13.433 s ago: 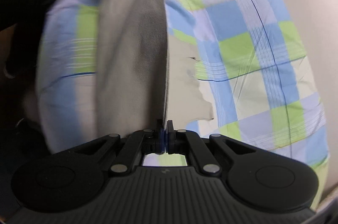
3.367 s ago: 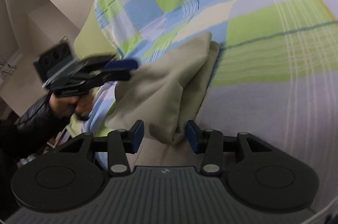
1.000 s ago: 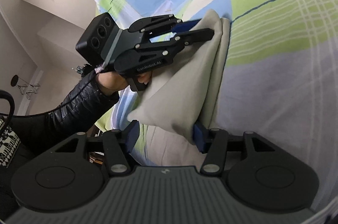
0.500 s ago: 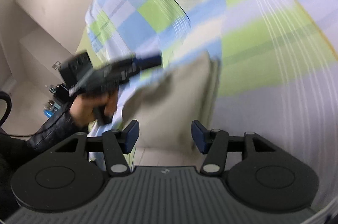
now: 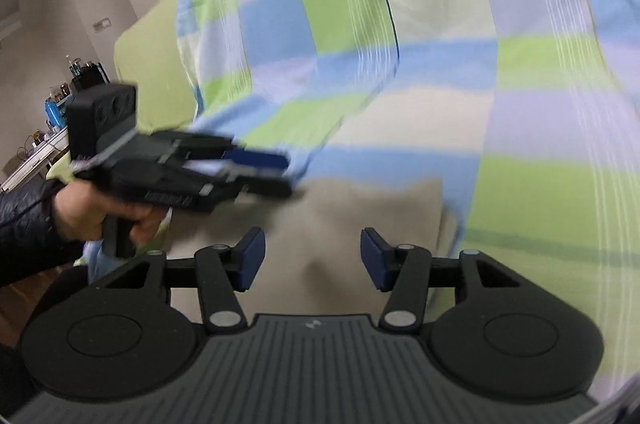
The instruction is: Fold clothes
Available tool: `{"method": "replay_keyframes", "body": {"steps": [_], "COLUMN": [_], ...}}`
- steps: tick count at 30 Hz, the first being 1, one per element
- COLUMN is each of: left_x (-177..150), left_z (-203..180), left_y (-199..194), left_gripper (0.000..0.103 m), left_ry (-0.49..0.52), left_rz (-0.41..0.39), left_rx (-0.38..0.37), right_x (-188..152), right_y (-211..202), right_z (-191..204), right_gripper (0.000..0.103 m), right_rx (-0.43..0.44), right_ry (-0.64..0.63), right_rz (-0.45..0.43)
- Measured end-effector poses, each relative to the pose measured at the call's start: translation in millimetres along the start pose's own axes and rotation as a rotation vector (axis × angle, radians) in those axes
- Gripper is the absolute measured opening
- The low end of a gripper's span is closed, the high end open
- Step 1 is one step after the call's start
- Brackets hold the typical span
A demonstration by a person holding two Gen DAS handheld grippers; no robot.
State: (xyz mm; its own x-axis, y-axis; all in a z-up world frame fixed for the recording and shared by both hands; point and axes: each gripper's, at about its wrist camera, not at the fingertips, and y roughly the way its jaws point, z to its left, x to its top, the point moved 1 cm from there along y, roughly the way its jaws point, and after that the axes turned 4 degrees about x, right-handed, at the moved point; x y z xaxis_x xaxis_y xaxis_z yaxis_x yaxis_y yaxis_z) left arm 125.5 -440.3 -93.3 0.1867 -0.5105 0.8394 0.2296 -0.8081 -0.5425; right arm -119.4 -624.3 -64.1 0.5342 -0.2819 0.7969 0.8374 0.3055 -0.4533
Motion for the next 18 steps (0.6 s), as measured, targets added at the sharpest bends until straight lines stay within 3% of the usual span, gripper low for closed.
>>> {"method": "replay_keyframes", "body": {"steps": [2,5,6,8,10,11,12,14,17,18], "left_x": [-7.6,-17.4,-19.3,-22.2,-22.4,-22.5,-22.9,-25.7,-35.0,-36.4], "left_z": [6.3,20.3,23.8,30.6,29.4,26.9,22.6,13.3,7.8,10.1], "left_y": [-3.5,-15.3,-19.9,-31.9,-44.0,-47.0,-48.7,-45.3,-30.3,-28.8], "left_gripper": [0.051,0.051,0.051,0.051,0.047,0.047,0.047,0.048,0.048,0.047], "left_ry": [-0.008,-0.034,-0.046,-0.061,-0.081,-0.089,-0.101,-0.096,-0.056,-0.057], "left_rz": [0.026,0.035,0.033,0.02,-0.017,-0.034,-0.051,-0.048,0.011,0.012], "left_rx": [0.072,0.142,0.147,0.175,0.153,0.133,0.101,0.068,0.137,0.146], "right_x": [0.4,1.3,1.2,-1.0,-3.1,-2.3,-1.0,1.9,4.1,2.5], "right_y": [14.5,26.8,23.7,13.6,0.6,-2.6,-3.0,1.2,15.4,28.3], "right_z": [-4.5,-20.2,-27.6,-37.8,-30.8,-27.8,-22.2,-6.8,4.8,4.8], "right_gripper": [0.05,0.022,0.021,0.021,0.026,0.035,0.04,0.041,0.042,0.042], "right_rx": [0.015,-0.03,-0.054,-0.109,-0.172,-0.188,-0.18,-0.148,-0.103,-0.105], "right_ry": [-0.007,-0.001,0.033,0.098,0.096,0.087,0.065,0.007,-0.043,-0.061], "right_rz": [0.028,0.044,0.024,-0.017,-0.051,-0.061,-0.073,-0.092,-0.065,-0.018]}}
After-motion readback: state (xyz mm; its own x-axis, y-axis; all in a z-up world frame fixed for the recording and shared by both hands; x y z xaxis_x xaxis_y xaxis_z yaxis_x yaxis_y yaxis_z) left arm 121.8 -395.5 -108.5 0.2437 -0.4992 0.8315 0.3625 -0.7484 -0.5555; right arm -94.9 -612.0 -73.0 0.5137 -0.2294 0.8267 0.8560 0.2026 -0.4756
